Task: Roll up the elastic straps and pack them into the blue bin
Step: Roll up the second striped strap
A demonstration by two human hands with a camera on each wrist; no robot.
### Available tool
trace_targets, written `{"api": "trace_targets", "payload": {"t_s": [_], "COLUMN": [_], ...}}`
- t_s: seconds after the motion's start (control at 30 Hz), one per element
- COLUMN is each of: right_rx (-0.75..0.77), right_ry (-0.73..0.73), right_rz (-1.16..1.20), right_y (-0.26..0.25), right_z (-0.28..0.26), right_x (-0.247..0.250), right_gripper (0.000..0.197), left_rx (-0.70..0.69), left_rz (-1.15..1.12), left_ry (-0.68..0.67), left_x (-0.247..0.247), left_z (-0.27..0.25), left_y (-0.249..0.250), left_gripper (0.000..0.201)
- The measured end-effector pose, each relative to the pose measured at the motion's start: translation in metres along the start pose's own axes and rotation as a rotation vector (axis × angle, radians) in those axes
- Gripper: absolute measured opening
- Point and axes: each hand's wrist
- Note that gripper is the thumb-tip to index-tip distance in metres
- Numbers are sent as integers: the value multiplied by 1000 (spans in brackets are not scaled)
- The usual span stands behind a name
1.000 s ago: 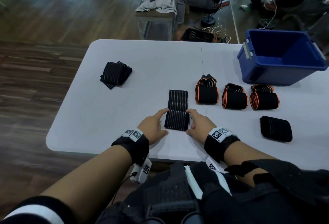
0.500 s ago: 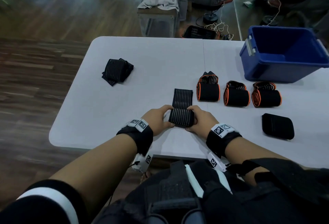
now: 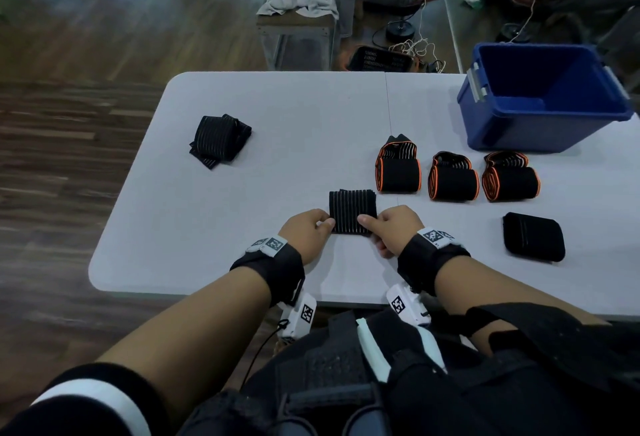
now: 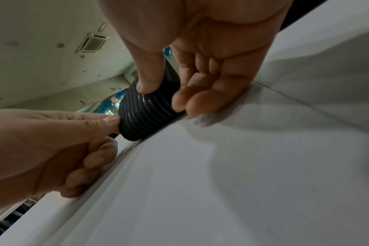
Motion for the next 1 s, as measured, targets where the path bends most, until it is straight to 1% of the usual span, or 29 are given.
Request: {"api": "trace_targets", "payload": {"t_s": [0.1, 0.17, 0.23, 0.27, 0.3, 0.33, 0.37, 0.4, 0.47, 0.5, 0.57, 0.67, 0.77, 0.8, 0.87, 0.93, 1.0], "right_rx": [-49, -50, -42, -33, -17, 2, 19, 31, 66, 79, 77, 63, 38, 26, -6, -41, -82], "right_ry": [-3, 1, -5, 2, 28, 68, 108, 137, 137, 129, 131, 166, 222, 252, 334, 421, 483], "right_rz": [8, -92, -232, -298, -346, -346, -299, -227, -104, -62, -12, 27, 48, 51, 65, 67, 57], "right_y": [-2, -1, -1, -2, -1, 0, 1, 2, 4, 6, 10, 18, 27, 30, 39, 50, 60], "right_z": [-4, -6, -8, -8, -8, -7, -8, -8, -10, -10, -9, -10, -15, -18, -23, -29, -39], "right_x": [0, 1, 4, 5, 5, 5, 4, 2, 0, -1, 1, 8, 18, 21, 30, 41, 54], "right_gripper": [51, 57, 62, 62, 58, 52, 47, 48, 54, 54, 47, 37, 37, 38, 32, 24, 18], "left_rx": [18, 33, 41, 39, 29, 14, -6, -22, -56, -70, -91, -112, -144, -145, -132, -142, -175], "left_rz": [-8, -17, -25, -45, -72, -99, -131, -163, -216, -229, -240, -236, -185, -165, -124, -89, -63], "left_ry": [12, 26, 53, 70, 87, 100, 108, 109, 96, 84, 60, 21, -15, -21, -11, -11, -45], "left_x": [-1, 0, 2, 2, 3, 4, 4, 5, 3, 2, -1, -7, -14, -17, -26, -38, -50], "left_z": [0, -1, -1, -1, -2, -2, -2, -2, 0, 2, 5, 9, 13, 15, 18, 21, 24], "left_y": [1, 3, 5, 5, 7, 8, 11, 14, 18, 20, 23, 30, 43, 49, 61, 75, 91], "left_gripper": [25, 27, 24, 20, 21, 27, 33, 35, 36, 36, 37, 37, 33, 30, 25, 26, 26]}}
Point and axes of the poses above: each hand's wrist, its own z-axis towards the middle knuckle, its own x-axis out of the back of the hand, y = z × x, and after that the axes turned 3 degrees about -y, right-handed
